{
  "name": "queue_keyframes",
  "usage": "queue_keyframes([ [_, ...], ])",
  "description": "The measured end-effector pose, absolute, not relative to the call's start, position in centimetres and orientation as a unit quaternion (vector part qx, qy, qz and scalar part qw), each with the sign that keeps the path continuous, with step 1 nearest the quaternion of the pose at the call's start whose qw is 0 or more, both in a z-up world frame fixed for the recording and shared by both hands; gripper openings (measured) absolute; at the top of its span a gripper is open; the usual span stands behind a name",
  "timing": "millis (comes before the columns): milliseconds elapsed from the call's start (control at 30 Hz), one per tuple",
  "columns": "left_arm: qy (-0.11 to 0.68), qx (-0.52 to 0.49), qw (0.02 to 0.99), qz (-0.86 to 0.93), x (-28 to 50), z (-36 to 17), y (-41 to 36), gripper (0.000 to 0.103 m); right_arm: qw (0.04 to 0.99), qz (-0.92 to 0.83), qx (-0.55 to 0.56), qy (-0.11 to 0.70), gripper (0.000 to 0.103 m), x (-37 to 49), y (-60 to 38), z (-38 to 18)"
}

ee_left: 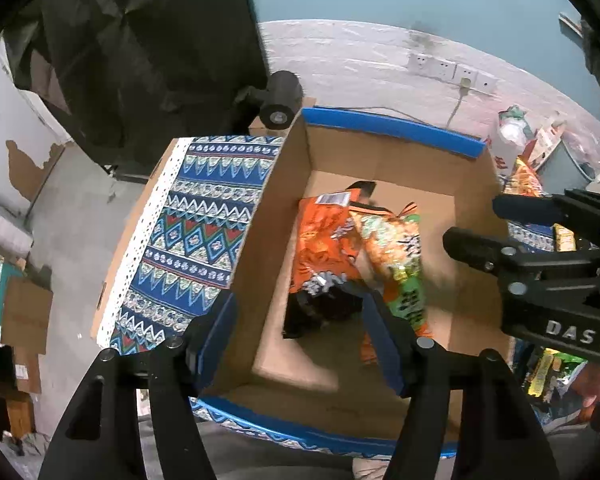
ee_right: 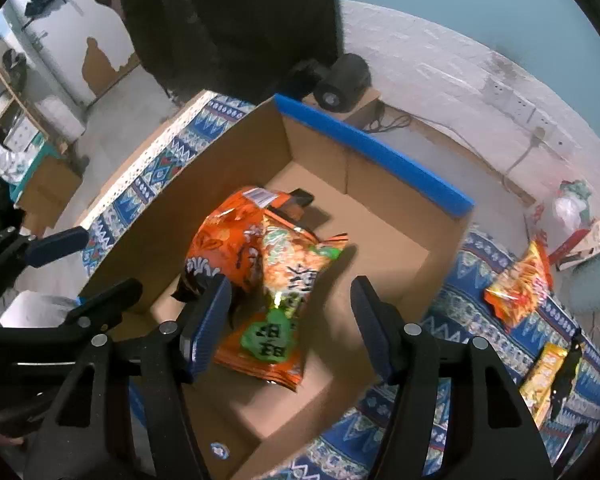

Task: Organize snacks
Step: 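Open both tools to drop the bags into the box, then move both tools back over the snack pile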

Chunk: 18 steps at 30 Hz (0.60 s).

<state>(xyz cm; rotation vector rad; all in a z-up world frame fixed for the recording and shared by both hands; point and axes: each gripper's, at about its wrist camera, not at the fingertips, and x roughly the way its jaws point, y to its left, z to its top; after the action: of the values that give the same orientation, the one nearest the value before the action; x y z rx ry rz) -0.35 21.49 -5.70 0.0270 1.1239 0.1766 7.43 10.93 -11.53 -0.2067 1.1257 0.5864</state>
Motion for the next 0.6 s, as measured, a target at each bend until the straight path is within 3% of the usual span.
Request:
queue_keyframes([
  [167, 0.531, 0.006, 0.845, 0.057, -0.3, -5.3, 19.7, 0.070, 0.811, 0.266, -0.095, 0.513, 0.074, 6.5, 8.9, -9.9],
  [600, 0.528, 0.045, 0.848, -0.017, -1.0, -4.4, 12.3, 0.074, 0.826, 0.224, -0.092, 0.508, 0.076, 4.3, -0.1, -7.7],
])
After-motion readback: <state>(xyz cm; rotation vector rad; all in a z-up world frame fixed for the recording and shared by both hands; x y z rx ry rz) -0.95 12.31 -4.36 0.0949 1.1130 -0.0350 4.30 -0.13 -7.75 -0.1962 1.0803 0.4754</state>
